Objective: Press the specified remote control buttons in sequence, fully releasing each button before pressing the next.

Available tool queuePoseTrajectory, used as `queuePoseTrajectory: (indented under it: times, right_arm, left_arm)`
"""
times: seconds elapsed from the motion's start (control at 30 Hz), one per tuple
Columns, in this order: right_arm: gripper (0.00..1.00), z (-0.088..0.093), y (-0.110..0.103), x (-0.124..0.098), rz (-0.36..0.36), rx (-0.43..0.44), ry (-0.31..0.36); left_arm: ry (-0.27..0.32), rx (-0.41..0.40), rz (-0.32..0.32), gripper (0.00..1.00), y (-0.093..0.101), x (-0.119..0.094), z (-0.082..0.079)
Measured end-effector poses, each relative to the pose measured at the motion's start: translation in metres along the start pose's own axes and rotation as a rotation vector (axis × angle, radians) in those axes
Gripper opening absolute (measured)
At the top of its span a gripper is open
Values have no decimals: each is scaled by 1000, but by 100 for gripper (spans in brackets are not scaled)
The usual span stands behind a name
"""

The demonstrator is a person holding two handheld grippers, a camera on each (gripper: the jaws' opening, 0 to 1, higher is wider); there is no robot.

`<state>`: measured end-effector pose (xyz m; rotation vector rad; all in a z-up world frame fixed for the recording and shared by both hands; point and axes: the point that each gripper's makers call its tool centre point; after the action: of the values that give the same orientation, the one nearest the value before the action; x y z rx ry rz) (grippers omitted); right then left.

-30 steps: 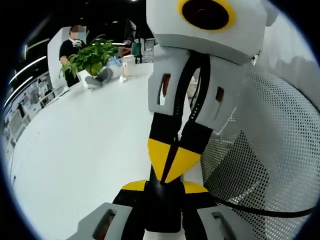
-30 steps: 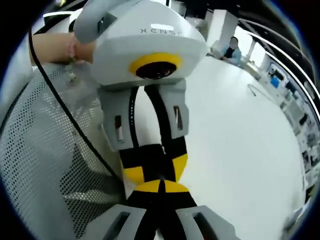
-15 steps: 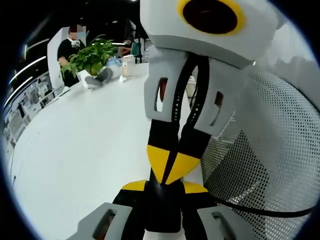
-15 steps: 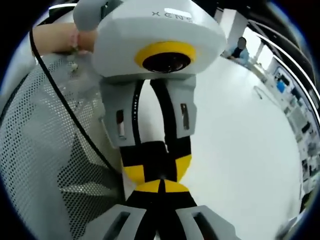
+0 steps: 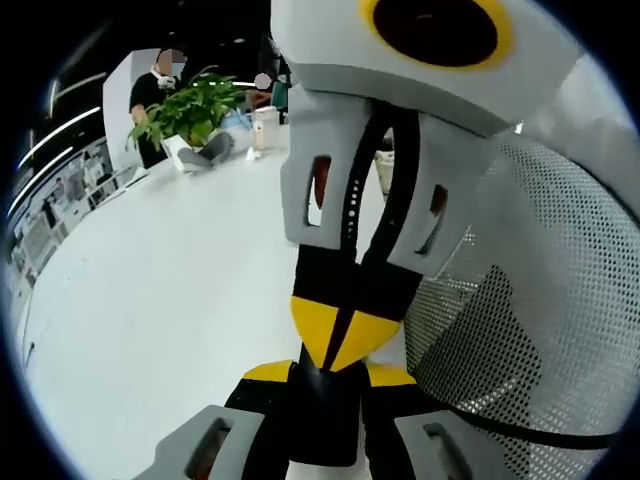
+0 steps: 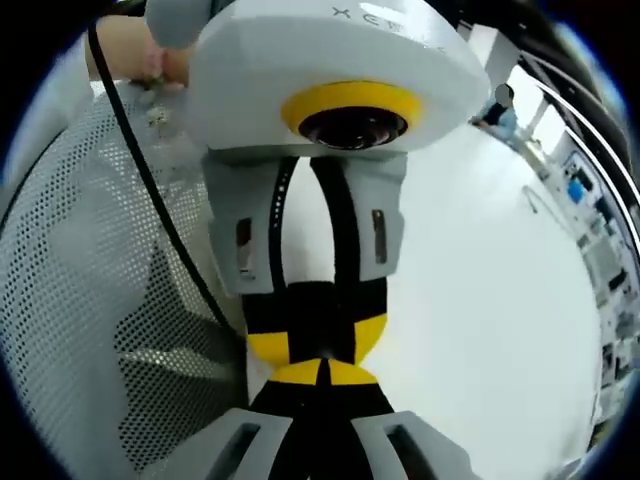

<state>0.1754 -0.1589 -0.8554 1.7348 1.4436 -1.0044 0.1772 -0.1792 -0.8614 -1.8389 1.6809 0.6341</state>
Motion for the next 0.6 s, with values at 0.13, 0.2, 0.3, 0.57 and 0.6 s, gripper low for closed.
queuePoseTrajectory:
  times: [0.13,0.2,0.3,0.57,0.6]
  right_arm:
    - [0,-1,0,0,-1,59,40]
    - [0,-1,-1,0,10,63,64]
    - [0,-1,-2,-1,19,65,92]
    - [0,-3,-1,-2,-4,139,215]
    - [0,-3,-1,-3,-16,165,233]
  left_arm:
    - [1,-10,-20,24,0,-1,0]
    - [0,-16,-22,24,0,-1,0]
    - [-9,-21,-25,24,0,-1,1]
    - [-2,-27,-32,25,0,-2,1]
    - [-2,-27,-32,25,0,-2,1]
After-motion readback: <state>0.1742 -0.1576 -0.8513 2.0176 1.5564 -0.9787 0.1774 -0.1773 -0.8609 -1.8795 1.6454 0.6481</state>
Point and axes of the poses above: the point that each gripper's makers call its tool centre point, and the gripper's own axes: x roughly forward along the fingers, y roughly to its right, z roughly out of its underside, and after that the axes turned 8 degrees about x, right-handed
